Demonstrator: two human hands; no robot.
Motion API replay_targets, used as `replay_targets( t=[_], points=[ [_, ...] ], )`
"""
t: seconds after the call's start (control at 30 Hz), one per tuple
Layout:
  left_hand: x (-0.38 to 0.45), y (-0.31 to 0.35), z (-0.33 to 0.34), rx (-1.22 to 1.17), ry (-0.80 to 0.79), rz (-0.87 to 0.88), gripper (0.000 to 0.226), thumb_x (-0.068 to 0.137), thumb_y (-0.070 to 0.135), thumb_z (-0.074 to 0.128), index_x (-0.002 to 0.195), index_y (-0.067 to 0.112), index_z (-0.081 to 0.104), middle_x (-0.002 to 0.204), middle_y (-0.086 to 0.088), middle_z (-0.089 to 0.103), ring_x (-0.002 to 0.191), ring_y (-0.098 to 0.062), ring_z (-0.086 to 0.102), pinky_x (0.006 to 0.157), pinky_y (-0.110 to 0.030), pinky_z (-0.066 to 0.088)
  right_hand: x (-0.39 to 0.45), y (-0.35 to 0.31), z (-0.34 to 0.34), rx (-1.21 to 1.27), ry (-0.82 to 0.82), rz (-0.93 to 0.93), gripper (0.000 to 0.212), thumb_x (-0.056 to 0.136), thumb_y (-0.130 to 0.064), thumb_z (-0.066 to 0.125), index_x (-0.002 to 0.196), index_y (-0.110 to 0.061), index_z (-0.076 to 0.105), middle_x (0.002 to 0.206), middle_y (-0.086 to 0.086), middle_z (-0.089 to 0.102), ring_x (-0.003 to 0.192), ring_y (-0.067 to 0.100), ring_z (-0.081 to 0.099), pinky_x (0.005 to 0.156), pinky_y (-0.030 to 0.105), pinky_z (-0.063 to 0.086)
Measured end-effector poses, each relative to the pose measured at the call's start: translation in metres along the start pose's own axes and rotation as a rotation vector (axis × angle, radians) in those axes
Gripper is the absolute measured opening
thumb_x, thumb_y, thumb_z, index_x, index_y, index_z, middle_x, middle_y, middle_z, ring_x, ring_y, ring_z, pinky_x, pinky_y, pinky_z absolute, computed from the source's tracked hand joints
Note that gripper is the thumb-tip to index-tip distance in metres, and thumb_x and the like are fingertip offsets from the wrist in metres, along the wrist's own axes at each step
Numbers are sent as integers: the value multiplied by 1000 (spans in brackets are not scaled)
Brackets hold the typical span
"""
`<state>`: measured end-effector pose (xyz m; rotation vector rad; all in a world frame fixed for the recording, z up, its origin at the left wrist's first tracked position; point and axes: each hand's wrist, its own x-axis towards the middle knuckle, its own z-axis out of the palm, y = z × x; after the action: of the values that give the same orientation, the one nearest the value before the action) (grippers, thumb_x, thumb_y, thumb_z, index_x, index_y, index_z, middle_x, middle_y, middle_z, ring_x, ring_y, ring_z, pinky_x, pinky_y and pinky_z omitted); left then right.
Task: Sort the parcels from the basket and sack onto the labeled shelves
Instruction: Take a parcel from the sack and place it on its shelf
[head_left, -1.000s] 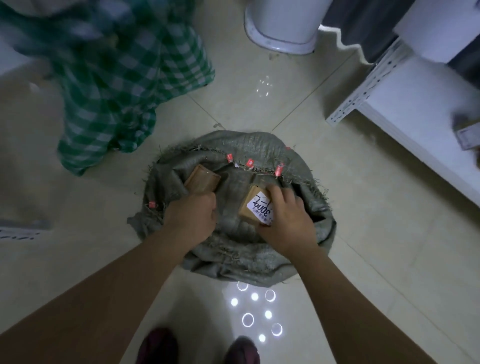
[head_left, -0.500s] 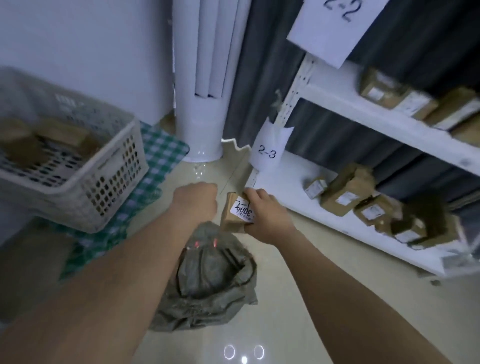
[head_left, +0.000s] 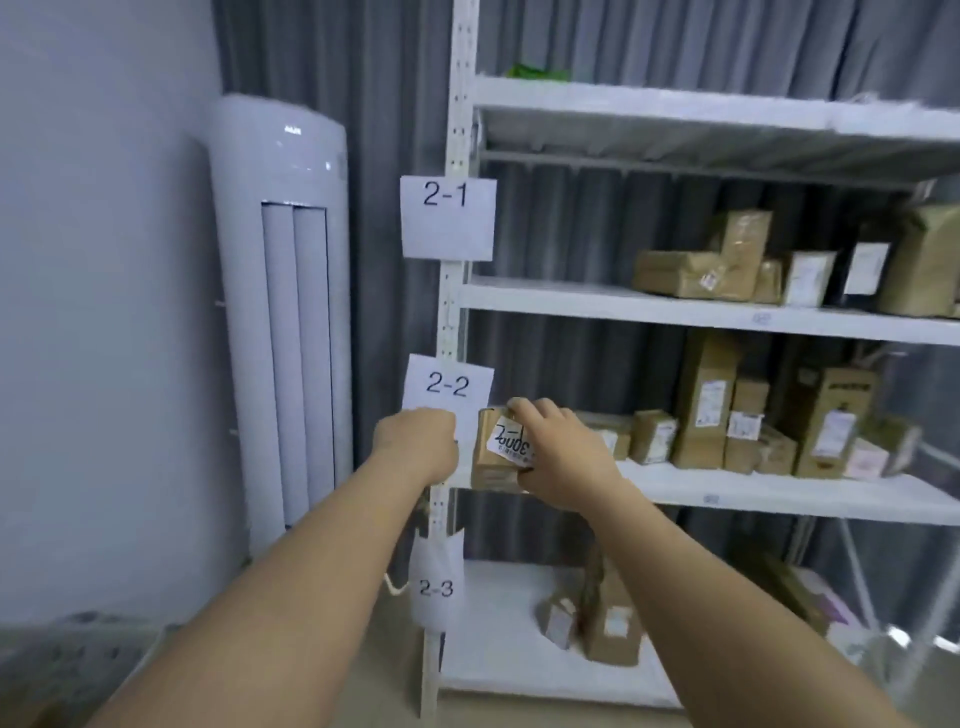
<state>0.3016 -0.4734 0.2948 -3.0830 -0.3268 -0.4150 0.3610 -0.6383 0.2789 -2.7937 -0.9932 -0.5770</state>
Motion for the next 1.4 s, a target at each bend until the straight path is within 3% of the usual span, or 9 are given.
replay_targets(
  t=[0.3,0.4,0.57,0.77,1.1,1.33,1.4],
  points=[
    [99,128,-73,39,203,110,28,94,15,39,114,14,58,117,-8,59,108,-28,55,78,-34,42,43,147,-94,-125,197,26,81,81,-23,72,145,-26,23,138,1,42,123,25,44,85,35,51],
    [128,173,-90,20,258,103,27,95,18,40,113,15,59,115,-7,61,104,-27,56,79,-34,43,51,193,-117,-116,238,13,83,81,-25,73,147,-27,23,141,0,41,126,24,42,91,36,50],
    [168,237,-109,-33,348,105,25,96,21,43,113,16,59,108,-4,63,99,-24,59,81,-34,50,65,260,-142,-109,316,2,85,80,-25,76,147,-26,23,141,0,40,126,23,44,91,34,50],
    [217,282,-109,63,371,115,27,97,22,43,121,17,53,117,-6,59,106,-24,55,84,-35,46,99,327,-151,-97,368,-3,80,82,-26,74,145,-27,24,142,-1,39,127,21,43,91,33,52],
    [334,300,-91,58,402,92,24,98,19,40,117,15,53,113,-6,59,100,-23,55,75,-32,41,189,411,-122,-95,427,-14,73,86,-27,70,144,-27,25,141,-2,39,124,19,43,88,29,52],
    [434,292,-73,-68,404,78,23,97,21,41,113,15,56,110,-6,61,98,-25,57,83,-38,50,284,453,-62,-189,344,-15,70,80,-26,72,137,-25,31,133,0,43,120,22,43,90,33,49],
    [463,293,-60,-67,397,84,24,97,21,41,115,15,56,111,-6,61,99,-25,57,83,-37,50,301,467,-41,-152,341,-32,67,77,-26,72,133,-25,34,131,-1,42,116,21,46,83,31,48]
  ],
)
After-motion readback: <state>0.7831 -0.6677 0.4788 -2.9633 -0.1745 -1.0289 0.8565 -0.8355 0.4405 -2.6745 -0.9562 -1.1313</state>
